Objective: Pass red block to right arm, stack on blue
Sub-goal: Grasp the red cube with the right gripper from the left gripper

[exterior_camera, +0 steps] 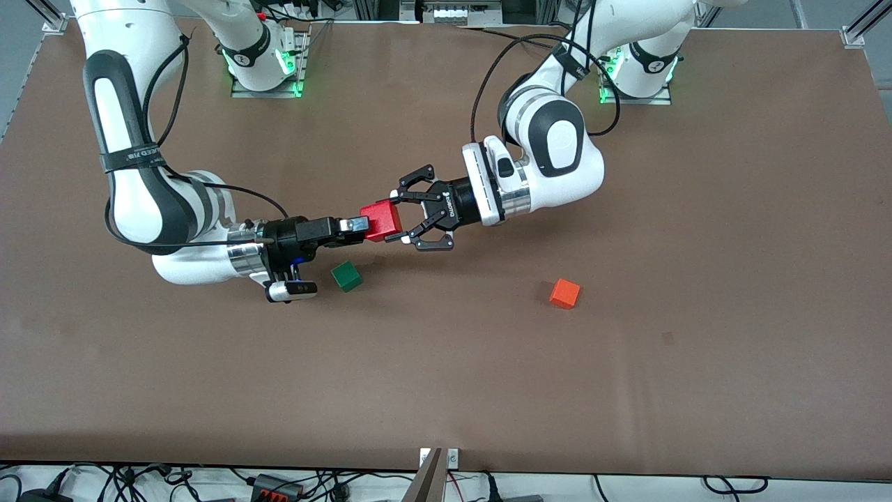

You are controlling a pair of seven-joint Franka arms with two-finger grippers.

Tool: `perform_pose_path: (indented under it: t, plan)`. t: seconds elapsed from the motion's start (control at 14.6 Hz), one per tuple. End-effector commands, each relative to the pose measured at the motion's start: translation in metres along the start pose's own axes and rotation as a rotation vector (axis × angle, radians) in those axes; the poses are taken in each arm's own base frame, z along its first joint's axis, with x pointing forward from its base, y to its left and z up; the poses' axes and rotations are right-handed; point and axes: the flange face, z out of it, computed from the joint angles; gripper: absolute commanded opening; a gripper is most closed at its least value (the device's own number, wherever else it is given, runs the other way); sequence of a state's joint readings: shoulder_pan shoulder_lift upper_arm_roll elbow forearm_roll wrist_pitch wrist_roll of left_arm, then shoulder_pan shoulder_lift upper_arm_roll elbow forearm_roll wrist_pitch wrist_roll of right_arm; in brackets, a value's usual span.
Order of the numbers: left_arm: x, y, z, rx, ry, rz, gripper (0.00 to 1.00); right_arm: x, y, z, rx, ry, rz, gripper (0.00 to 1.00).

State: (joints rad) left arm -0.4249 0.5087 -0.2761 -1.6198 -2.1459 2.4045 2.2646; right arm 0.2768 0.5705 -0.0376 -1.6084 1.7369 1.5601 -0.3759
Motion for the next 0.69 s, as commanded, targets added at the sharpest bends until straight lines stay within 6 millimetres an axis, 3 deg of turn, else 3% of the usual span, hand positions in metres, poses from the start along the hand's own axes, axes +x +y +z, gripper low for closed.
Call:
perform_pose_path:
  t: [0.0,0.34,0.41,0.55,0.62]
  plan:
    - [0.0033,-0.0016,0.0064,0.044,0.011,0.05,0.1,0.0045,0.0022,0.0078,0.014,-0.005,-0.007,1.0]
    - [0.0043,-0.0013,0.0064,0.044,0.012,0.051,0.1,0.0042,0.0064,0.0084,0.013,-0.018,-0.01,1.0]
    - [0.0043,-0.0013,0.0064,0.044,0.012,0.051,0.1,0.0037,0.0055,0.0086,0.012,-0.02,-0.01,0.88]
    - [0.0043,-0.0013,0.0064,0.044,0.012,0.051,0.1,0.0041,0.0042,0.0068,0.013,-0.016,-0.021,0.16]
    - [0.0043,-0.0013,0.0064,0.045,0.013,0.05,0.1,0.0044,0.0037,0.0048,0.014,-0.014,-0.031,0.02]
